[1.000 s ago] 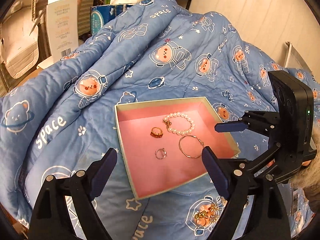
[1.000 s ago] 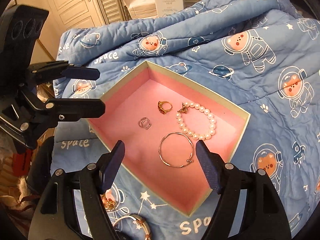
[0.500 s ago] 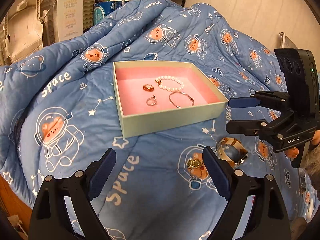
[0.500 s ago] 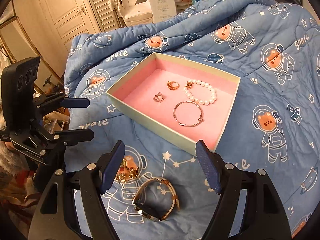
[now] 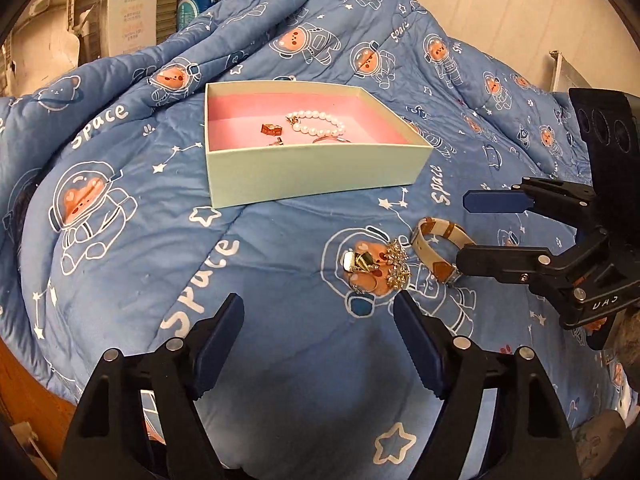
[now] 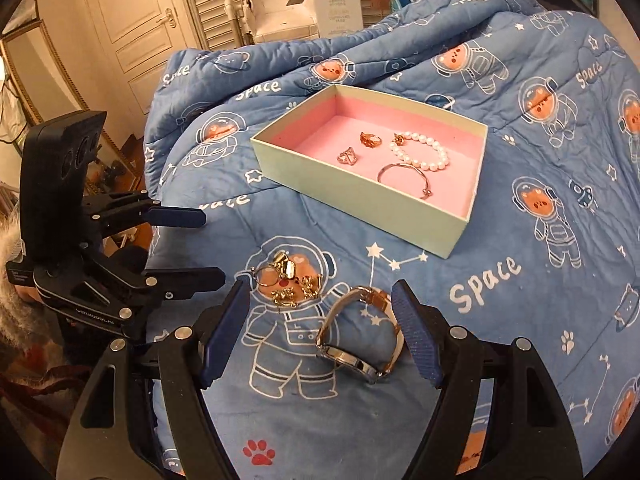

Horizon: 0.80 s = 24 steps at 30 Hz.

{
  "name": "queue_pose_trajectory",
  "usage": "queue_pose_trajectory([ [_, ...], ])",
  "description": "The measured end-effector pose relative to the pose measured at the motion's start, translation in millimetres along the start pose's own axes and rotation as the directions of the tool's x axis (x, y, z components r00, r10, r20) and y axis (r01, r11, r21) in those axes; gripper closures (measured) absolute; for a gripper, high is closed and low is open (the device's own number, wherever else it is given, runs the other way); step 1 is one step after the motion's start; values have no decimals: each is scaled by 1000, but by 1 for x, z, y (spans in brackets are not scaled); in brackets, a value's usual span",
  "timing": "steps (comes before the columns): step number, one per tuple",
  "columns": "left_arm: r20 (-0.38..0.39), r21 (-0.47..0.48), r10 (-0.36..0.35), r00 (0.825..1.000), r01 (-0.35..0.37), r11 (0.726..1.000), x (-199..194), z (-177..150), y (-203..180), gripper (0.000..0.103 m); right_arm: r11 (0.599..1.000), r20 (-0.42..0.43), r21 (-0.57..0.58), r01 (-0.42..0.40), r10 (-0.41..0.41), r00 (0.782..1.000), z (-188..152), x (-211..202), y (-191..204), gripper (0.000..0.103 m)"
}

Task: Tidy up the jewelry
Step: 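Grasp the tan leather watch with the right tool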

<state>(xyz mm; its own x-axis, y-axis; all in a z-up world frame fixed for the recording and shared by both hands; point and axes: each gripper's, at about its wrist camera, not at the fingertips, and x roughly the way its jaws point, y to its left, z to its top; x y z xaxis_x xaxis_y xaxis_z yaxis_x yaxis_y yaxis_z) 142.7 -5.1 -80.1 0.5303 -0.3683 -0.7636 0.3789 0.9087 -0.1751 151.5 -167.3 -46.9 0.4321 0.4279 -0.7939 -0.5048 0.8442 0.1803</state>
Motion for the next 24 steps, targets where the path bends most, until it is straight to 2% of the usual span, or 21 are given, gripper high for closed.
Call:
queue_pose_trajectory([
  [2, -8, 10, 7, 1000, -7, 1000, 4, -3, -4, 35, 999, -8, 21, 25, -24, 1000, -8, 1, -3, 30],
  [6, -4, 30, 22, 1000, -22, 999, 8, -4, -11, 37, 996, -29, 45, 77, -75, 997, -20, 5, -6, 30],
  [9, -3, 43, 33, 999, -32, 999, 13, -3, -15, 45, 989, -48, 83, 120, -116, 992, -27, 10, -9, 30],
  [13, 0, 65, 49, 999, -49, 997, 21, -1, -20, 52, 977, -73, 172, 125, -114, 991, -34, 19, -17, 30],
  [17, 12, 85, 64, 998, -65, 994, 26, 0, -25, 56, 970, -79, 197, 144, -130, 988, -39, 23, -15, 30],
  [24, 27, 94, 55, 998, -58, 994, 31, 3, -31, 68, 961, -75, 221, 167, -154, 985, -38, 26, -11, 44],
])
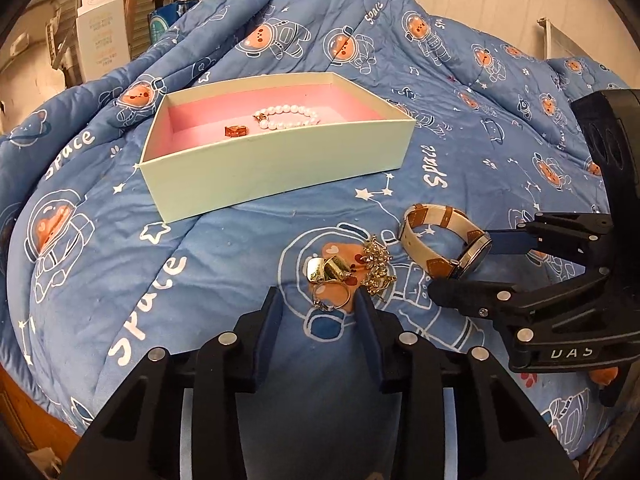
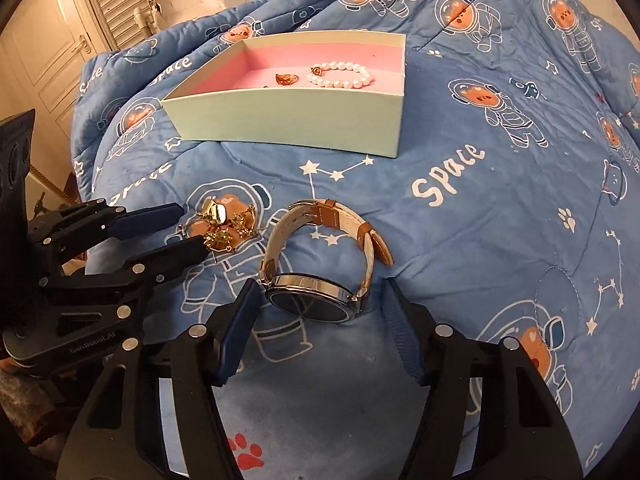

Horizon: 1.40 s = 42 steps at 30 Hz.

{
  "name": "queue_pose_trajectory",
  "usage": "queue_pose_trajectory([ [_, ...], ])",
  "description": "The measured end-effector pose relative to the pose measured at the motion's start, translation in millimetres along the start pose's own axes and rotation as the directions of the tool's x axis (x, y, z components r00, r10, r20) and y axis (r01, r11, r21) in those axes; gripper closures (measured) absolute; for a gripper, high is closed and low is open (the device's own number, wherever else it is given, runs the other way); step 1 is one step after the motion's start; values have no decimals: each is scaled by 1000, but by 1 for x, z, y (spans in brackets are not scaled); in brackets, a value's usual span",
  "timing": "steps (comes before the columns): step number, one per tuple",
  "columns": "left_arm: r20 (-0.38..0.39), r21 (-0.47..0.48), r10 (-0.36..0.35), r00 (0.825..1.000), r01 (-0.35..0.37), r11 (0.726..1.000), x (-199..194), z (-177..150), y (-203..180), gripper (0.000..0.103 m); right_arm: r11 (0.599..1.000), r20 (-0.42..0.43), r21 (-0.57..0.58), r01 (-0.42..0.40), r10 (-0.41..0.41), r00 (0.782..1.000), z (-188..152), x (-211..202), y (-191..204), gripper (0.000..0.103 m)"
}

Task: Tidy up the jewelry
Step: 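Grasp the tan leather watch with the right tool, then carry the watch into the box with the right tool while the left tool carries a ring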

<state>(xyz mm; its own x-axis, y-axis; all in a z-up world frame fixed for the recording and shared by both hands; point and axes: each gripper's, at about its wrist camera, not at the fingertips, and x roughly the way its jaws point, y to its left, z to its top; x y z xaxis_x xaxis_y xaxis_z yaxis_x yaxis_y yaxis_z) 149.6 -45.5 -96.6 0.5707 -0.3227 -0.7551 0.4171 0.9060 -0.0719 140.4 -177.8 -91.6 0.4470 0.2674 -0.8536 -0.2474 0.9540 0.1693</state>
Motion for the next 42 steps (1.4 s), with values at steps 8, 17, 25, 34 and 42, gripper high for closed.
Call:
queue_pose_trajectory([
  [8, 13, 15, -16, 1000, 16, 1000, 0, 1, -7, 85, 1000, 10, 2, 9, -9, 1000, 0, -1, 0, 54],
  [17, 27, -45, -55, 998, 56, 997, -8, -2, 2, 85, 1000, 16, 10, -28, 28, 999, 0, -5, -6, 55],
  [25, 44, -84, -68, 997, 71, 994, -23, 0, 10, 85, 993, 29, 42, -113, 112, 993, 2, -17, -15, 55],
  [34, 74, -99, -84, 994, 91, 991, -40, 16, 21, 85, 977, 54, 51, -208, 205, 977, 21, -39, -19, 55],
  [42, 100, -92, -79, 992, 88, 992, -49, 41, 31, 85, 977, 88, -23, -213, 214, 973, 54, -52, -13, 55],
])
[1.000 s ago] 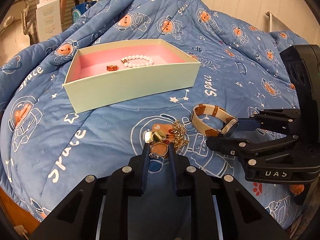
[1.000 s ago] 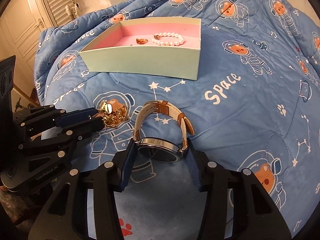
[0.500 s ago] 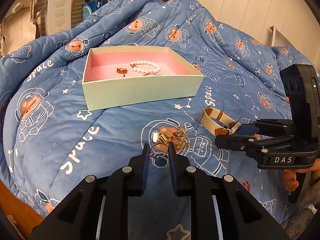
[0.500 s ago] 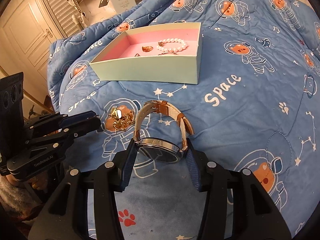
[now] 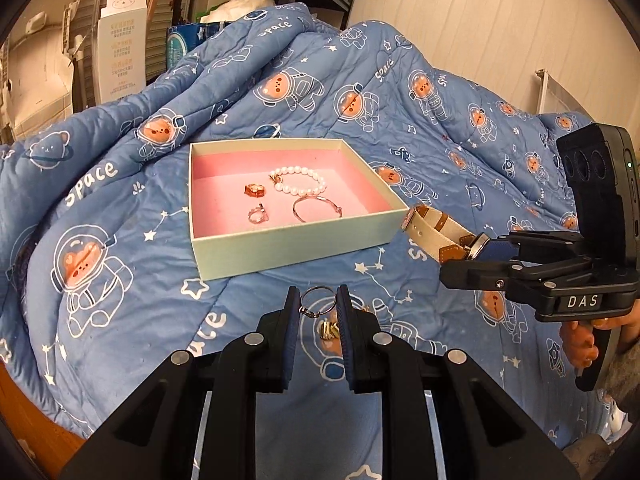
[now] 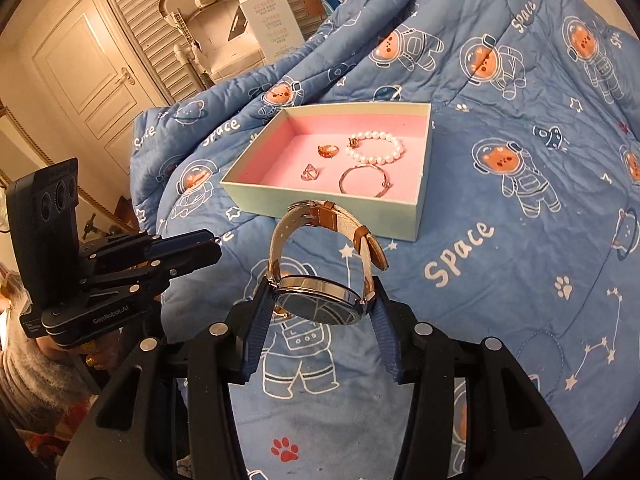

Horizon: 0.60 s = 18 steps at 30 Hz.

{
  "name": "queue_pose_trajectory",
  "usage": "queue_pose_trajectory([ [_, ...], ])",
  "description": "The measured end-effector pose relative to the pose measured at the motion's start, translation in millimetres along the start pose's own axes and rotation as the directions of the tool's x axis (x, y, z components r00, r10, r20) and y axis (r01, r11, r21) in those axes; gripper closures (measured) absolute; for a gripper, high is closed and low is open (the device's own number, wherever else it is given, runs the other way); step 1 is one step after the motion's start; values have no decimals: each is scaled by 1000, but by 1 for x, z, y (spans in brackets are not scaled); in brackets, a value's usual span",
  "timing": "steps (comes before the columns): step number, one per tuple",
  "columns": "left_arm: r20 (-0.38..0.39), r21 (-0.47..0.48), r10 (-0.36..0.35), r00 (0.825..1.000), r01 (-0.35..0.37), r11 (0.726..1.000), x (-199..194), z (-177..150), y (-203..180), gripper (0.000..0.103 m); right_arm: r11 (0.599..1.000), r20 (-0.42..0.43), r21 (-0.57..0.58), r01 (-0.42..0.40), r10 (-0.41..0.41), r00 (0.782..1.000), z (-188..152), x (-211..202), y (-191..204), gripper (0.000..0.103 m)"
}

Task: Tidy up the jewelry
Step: 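Carry the watch into the box with the right tool while the left tool carries a ring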

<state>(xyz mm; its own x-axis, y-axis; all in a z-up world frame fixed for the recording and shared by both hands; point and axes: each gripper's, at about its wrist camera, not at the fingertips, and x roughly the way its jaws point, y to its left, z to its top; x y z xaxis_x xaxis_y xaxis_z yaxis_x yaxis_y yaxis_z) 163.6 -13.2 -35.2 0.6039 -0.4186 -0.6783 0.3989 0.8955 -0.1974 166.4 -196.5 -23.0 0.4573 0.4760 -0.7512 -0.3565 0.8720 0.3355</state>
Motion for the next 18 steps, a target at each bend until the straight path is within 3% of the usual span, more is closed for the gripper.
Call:
queue_pose_trajectory([
  [11, -16, -15, 9, 1000, -9, 1000, 14, 46, 22, 85, 996, 10, -87, 17, -16, 1000, 40, 8, 6, 55],
  [18, -106, -14, 5, 994, -7, 1000, 47, 74, 40, 85, 992, -7, -123, 39, -40, 999, 66, 25, 2, 55],
])
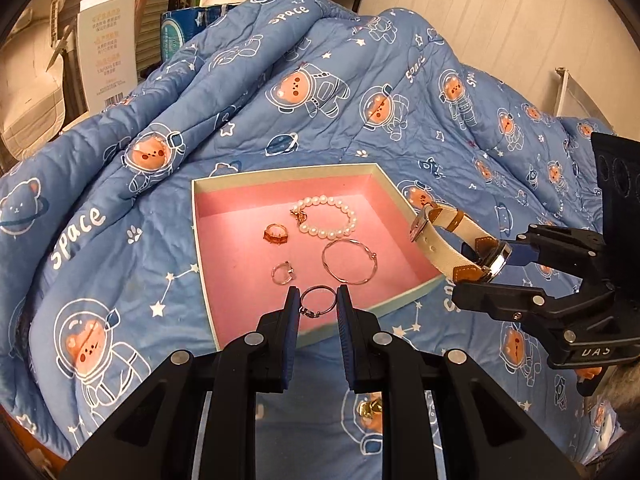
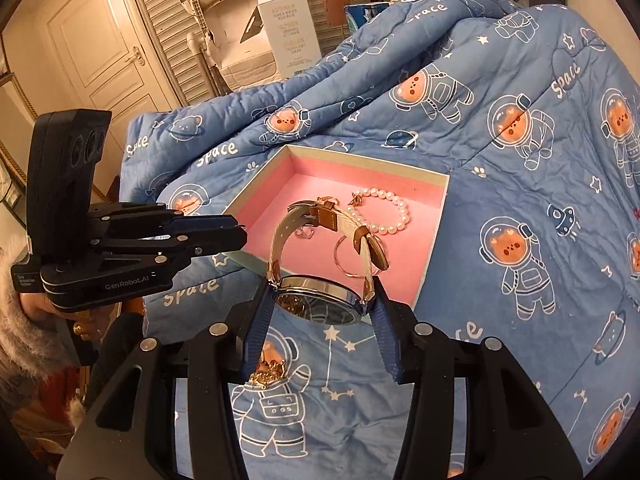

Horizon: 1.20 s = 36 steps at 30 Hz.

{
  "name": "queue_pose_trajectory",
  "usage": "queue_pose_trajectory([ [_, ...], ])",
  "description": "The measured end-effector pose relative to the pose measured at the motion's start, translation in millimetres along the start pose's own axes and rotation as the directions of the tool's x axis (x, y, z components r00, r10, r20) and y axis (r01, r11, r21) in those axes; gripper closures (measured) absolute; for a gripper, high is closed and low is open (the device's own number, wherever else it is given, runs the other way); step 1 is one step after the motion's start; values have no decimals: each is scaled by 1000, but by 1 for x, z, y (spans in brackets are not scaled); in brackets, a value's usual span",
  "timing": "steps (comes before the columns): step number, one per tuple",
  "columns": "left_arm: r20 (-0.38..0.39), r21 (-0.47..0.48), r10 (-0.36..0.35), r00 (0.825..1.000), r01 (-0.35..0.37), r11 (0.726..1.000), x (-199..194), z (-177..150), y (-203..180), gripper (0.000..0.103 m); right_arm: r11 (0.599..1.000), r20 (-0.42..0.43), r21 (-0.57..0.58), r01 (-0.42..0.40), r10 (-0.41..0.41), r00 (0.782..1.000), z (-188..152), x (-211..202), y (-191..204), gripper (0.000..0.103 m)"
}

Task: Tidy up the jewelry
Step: 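Carry the watch into the box with the right tool while the left tool carries a ring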

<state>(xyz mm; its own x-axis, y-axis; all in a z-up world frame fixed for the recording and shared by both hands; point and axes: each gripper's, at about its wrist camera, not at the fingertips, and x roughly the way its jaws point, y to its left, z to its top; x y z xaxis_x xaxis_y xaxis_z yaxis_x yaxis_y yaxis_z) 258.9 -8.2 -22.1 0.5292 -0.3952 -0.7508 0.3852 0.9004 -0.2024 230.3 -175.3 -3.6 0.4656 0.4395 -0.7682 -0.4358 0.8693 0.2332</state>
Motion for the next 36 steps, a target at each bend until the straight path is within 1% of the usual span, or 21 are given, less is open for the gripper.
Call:
queue_pose_trajectory([
  [4, -64, 7, -16, 998, 17, 1000, 17, 15, 9, 85, 999, -21, -24, 21, -22, 1000, 11, 13, -3, 55],
  [7, -125, 7, -49, 991, 50, 999, 31, 23, 12, 85, 999, -44, -36, 40, -41, 998, 18, 25, -8, 55],
  [9, -176, 6, -85, 981, 87, 996, 40, 27, 13, 85, 998, -69, -48, 41, -44, 997, 22, 33, -12, 55],
  [11, -211, 18, -82, 974, 88, 996, 47, 29, 13, 85, 996, -96, -71, 48, -54, 994, 26, 42, -14, 55],
  [13, -254, 26, -89, 963, 99, 995, 56, 31, 13, 85, 994, -115, -94, 51, -62, 991, 30, 49, -17, 55],
  [18, -313, 60, -84, 946, 108, 992, 69, 32, 11, 85, 994, -157, -107, 34, -51, 986, 43, 67, -27, 55],
  [22, -342, 92, -61, 938, 98, 991, 78, 31, 8, 85, 989, -188, -147, 7, -34, 981, 51, 80, -26, 55],
  [26, -350, 104, -29, 936, 70, 992, 85, 33, 10, 85, 986, -218, -169, 5, -43, 975, 55, 94, -27, 55],
  [29, -349, 131, 4, 937, 44, 990, 88, 34, 10, 85, 984, -239, -179, 0, -43, 970, 57, 103, -28, 55],
  [34, -335, 142, 39, 941, 10, 990, 91, 37, 15, 85, 983, -275, -185, -3, -49, 960, 57, 116, -29, 55],
  [36, -328, 152, 41, 944, 10, 988, 90, 37, 15, 85, 982, -289, -189, -3, -52, 956, 57, 122, -29, 55],
])
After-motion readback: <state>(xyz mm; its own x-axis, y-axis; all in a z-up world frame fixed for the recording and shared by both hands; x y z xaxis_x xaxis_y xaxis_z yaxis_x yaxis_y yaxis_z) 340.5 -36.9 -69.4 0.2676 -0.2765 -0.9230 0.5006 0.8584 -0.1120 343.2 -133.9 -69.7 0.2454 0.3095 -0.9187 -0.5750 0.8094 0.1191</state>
